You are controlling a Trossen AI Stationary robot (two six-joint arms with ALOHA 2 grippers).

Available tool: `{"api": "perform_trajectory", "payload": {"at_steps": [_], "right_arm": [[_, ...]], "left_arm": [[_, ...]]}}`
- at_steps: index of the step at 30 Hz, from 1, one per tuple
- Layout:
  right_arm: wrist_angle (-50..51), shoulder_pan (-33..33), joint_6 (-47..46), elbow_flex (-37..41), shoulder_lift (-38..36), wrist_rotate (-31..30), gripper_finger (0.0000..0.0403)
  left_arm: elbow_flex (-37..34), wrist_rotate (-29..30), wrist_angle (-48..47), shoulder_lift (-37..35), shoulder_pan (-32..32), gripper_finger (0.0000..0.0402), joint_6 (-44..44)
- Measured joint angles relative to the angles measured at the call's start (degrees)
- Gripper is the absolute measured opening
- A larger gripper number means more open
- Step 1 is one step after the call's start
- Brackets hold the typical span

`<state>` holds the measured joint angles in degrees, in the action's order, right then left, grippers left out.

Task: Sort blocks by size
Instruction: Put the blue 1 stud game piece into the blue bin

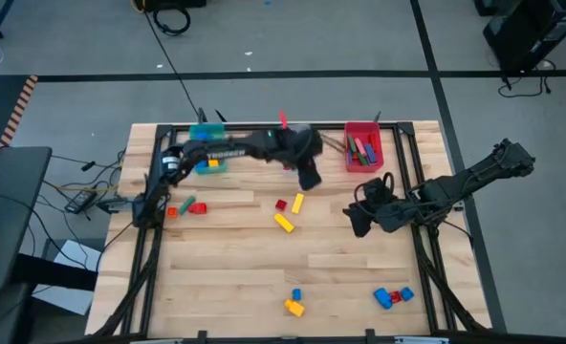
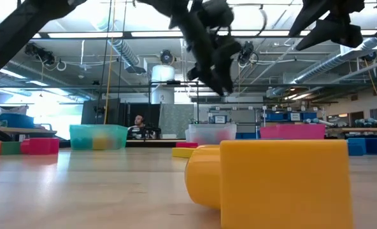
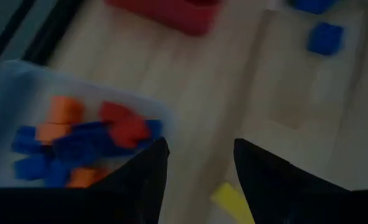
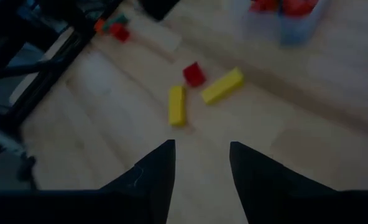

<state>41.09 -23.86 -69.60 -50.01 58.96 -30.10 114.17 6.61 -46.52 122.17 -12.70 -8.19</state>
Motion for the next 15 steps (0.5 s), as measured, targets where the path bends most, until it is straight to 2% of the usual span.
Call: {"api": "perform_trajectory", "payload": {"at_steps": [6, 10, 15], "right_arm": [[0.2, -1.3, -1.5, -1.9, 0.0, 6.9, 0.0145], [0.8, -4.7, -1.7, -3.4, 0.0, 8.3, 0.0122], [4.1, -10.0, -6.3, -4.8, 0.0, 8.4, 0.0087]], "left_arm": [[-1.7, 11.3, 1.9, -0.1, 9.8, 0.0191, -5.9], [-5.0, 12.4, 4.8, -0.1, 15.8, 0.0191, -9.4], [-8.7, 13.6, 7.0, 0.0, 22.5, 0.0191, -14.9]]}}
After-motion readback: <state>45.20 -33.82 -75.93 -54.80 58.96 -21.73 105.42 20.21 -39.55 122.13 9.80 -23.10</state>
